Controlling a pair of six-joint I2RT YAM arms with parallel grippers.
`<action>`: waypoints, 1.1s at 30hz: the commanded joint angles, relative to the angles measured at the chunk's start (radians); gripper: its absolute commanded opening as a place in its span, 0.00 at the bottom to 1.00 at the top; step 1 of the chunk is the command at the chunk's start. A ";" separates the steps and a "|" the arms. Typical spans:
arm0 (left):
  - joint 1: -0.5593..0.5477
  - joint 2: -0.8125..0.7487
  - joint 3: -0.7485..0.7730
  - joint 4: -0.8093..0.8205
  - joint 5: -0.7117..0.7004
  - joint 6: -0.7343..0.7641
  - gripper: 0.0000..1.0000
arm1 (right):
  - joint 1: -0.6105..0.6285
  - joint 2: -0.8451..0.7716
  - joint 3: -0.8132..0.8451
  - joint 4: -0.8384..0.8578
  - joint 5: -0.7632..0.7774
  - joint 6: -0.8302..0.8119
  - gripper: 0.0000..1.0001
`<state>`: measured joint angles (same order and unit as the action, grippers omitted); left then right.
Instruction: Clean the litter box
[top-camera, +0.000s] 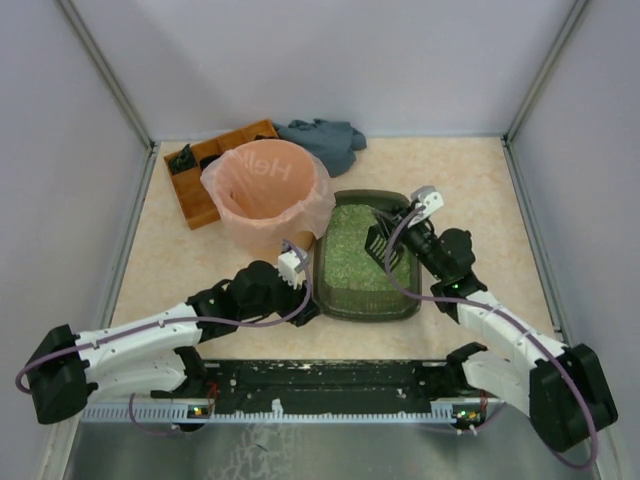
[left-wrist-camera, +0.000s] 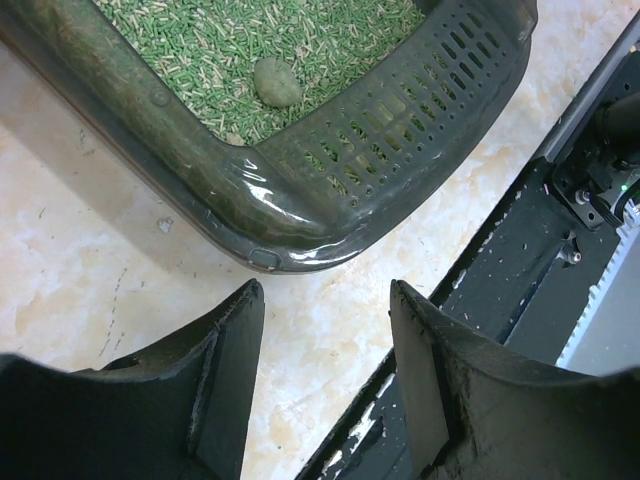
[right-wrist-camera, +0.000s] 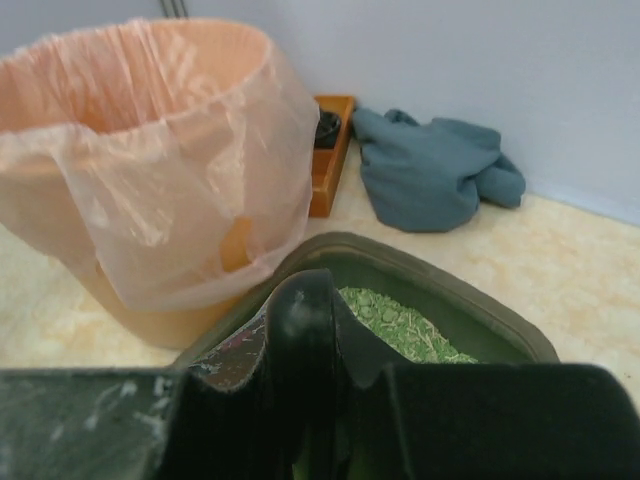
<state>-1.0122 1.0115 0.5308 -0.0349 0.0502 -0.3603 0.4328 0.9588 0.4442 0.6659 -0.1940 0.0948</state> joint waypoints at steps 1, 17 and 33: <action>0.001 0.014 0.022 0.032 0.025 0.011 0.59 | -0.049 0.096 0.017 0.169 -0.188 -0.026 0.00; 0.001 0.042 0.028 0.035 0.037 0.011 0.59 | -0.143 0.377 0.030 0.343 -0.616 0.113 0.00; 0.001 0.069 0.027 0.046 0.046 0.015 0.59 | -0.144 0.536 0.024 0.355 -0.750 0.276 0.00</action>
<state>-1.0126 1.0653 0.5308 -0.0208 0.0780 -0.3584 0.2901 1.4361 0.4541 0.9764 -0.8661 0.2665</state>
